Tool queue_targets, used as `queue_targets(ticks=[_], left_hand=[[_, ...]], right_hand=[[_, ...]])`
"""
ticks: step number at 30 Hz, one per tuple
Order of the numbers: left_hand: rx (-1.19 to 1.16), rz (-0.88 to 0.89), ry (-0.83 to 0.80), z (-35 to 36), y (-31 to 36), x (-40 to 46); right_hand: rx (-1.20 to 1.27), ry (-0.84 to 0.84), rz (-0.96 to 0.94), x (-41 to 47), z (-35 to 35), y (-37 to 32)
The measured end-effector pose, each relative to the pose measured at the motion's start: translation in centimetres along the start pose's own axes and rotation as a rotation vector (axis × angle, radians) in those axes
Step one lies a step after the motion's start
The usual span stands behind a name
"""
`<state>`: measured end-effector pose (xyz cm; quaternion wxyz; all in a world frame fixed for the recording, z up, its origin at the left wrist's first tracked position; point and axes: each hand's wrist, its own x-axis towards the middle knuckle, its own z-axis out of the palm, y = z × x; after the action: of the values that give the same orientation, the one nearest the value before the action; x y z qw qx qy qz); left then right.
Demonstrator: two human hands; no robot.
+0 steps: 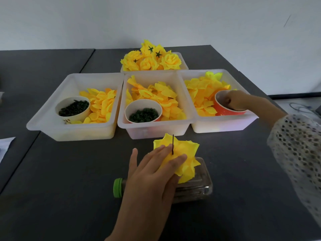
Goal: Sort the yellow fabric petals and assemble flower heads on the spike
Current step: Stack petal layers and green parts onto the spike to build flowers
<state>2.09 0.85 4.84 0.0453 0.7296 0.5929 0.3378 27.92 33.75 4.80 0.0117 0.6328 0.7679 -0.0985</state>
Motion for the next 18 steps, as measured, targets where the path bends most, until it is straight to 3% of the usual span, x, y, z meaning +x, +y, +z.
queue_targets(ticks=[9,12,18], left_hand=[[0.011,0.021,0.035,0.7,-0.3,0.2],[-0.018,0.016,0.023,0.8,-0.5,-0.2],[-0.008,-0.022,-0.066,0.7,-0.6,-0.6]], right_hand=[[0.265,0.249,0.068,-0.7,-2.9,-0.3],[0.381,0.224,0.008,-2.2,-4.0,-2.6],[0.637,0.083,-0.295,-8.7,-5.3,-10.6]])
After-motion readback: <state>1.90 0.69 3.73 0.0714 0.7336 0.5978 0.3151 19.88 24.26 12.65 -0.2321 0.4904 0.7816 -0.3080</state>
